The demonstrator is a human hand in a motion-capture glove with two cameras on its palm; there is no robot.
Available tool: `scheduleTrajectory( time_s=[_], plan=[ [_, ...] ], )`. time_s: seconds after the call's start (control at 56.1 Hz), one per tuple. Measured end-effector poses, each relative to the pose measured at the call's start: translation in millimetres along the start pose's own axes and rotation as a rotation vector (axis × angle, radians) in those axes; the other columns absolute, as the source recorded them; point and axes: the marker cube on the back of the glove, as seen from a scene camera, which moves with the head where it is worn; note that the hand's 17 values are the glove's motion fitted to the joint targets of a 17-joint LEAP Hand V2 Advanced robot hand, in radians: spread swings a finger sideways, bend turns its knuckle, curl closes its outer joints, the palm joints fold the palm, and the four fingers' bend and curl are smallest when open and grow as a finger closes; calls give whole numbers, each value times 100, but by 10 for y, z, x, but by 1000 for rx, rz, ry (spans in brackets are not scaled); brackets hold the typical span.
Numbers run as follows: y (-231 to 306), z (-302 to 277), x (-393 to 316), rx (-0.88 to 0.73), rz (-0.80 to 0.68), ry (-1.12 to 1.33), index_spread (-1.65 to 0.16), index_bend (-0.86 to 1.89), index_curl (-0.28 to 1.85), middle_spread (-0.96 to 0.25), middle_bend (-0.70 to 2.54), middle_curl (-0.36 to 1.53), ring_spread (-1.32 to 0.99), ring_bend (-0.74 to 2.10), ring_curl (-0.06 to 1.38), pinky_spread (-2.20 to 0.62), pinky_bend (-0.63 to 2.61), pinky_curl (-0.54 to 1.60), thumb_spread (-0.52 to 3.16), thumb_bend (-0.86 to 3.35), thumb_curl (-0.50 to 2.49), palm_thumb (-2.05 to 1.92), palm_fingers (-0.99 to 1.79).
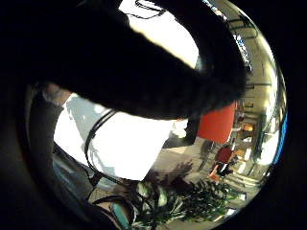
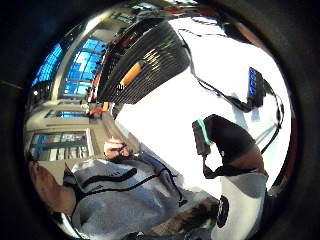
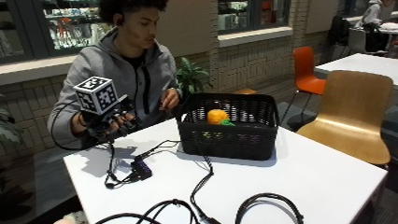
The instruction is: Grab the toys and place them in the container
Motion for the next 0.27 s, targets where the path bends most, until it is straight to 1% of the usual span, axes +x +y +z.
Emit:
scheduleTrajectory(
  time_s=[0.142, 0.267],
  plan=[
    [227, 40, 57, 55, 17, -5, -30, 19, 52, 7, 9, 20, -6, 19, 42, 3, 106, 33, 156, 5, 39, 22, -14],
    [352, 53, 81, 41, 35, 17, -29, 18, 49, 7, 10, 18, -6, 19, 41, 3, 106, 33, 158, 6, 37, 23, -14]
  ],
)
